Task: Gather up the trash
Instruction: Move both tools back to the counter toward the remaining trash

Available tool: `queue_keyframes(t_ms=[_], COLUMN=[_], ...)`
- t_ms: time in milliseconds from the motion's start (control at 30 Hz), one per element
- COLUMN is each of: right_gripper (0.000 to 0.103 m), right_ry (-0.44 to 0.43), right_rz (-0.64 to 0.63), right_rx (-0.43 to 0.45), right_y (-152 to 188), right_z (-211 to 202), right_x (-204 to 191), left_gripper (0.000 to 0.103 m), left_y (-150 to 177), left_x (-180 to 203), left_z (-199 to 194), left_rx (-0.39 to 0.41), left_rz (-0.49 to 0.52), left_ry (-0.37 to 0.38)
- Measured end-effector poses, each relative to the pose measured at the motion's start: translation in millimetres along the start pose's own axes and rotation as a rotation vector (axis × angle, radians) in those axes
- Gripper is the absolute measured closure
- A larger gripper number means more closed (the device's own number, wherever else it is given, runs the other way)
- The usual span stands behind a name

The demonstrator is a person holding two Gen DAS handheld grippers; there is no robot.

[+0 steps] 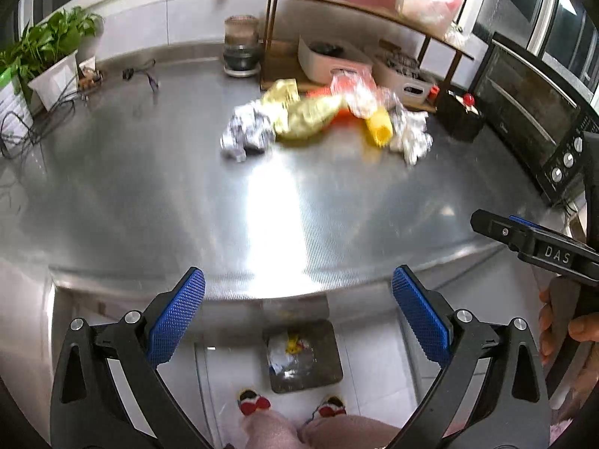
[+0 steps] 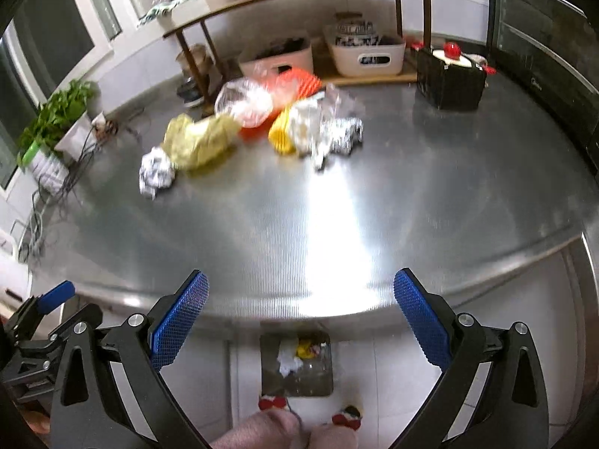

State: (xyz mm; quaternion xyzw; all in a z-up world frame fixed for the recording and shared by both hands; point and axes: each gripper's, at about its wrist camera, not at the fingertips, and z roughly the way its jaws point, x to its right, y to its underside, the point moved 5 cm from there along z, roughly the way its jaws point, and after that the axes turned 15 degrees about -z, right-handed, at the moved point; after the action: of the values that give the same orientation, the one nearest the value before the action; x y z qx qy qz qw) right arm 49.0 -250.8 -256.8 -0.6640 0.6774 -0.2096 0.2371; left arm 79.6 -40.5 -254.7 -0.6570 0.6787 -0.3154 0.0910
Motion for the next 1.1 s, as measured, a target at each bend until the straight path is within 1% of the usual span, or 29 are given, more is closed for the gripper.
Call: queue_keyframes(t_ms=[133,233,300,467,500,567,600,633,667,800,900,933,967,1000,1067,1100], right_gripper=[0.003,0.004,0.003,0.004,0.004,0.006,0.009,0.012,0.013,0.022,0.024,0.026,0.028,0.035,0.049,0.062], right_ry=[0.012,0.017,0.018,0.009,0.010,0.015,0.018,0.016,0.014,0.006,0.008,0.007,0.005,-0.002,-0.003,-0.012], right_rz=[0.009,0.021,0.023,0.036,0.033,0.018,0.013,0.012,0.014,0.018,0.025,0.028,0.034,0.037,0.033,0.026], right_rx=[0.021,0.035,0.048,0.054,0.054,0.052,0.052,0.047,0.044,0.024,0.014,0.011,0.005,-0.001,-0.003,-0.006], right_y=[-25,-47,-57,-85,-88,-97,-100,-103,-105,-112,-114,-114,-114,-114,-114,-114], right_z=[4,16,21,48,52,64,69,74,78,94,103,105,108,111,113,114], right_x=[8,19,23,33,33,34,35,36,37,41,46,47,48,48,48,46], left_gripper=[0.008,0.008,0.008,0.009,0.010,0.019,0.021,0.025,0.028,0.030,0.030,0.034,0.043,0.048,0.073,0.079], left_y=[-29,-49,-64,-95,-101,-110,-114,-118,-120,-129,-133,-132,-133,-132,-130,-128], left_x=[5,10,17,30,31,34,35,37,38,47,51,53,54,56,58,59], left_z=[5,13,22,50,56,66,73,82,87,109,120,122,128,132,140,143], left_rx=[0.024,0.033,0.040,0.053,0.056,0.054,0.049,0.040,0.037,0.037,0.033,0.025,0.008,-0.008,-0.042,-0.059], left_rz=[0.006,0.020,0.027,0.043,0.045,0.055,0.063,0.079,0.090,0.159,0.181,0.186,0.192,0.198,0.208,0.214], left_ry=[0.024,0.043,0.069,0.100,0.105,0.103,0.102,0.099,0.094,0.062,0.058,0.062,0.067,0.072,0.082,0.089])
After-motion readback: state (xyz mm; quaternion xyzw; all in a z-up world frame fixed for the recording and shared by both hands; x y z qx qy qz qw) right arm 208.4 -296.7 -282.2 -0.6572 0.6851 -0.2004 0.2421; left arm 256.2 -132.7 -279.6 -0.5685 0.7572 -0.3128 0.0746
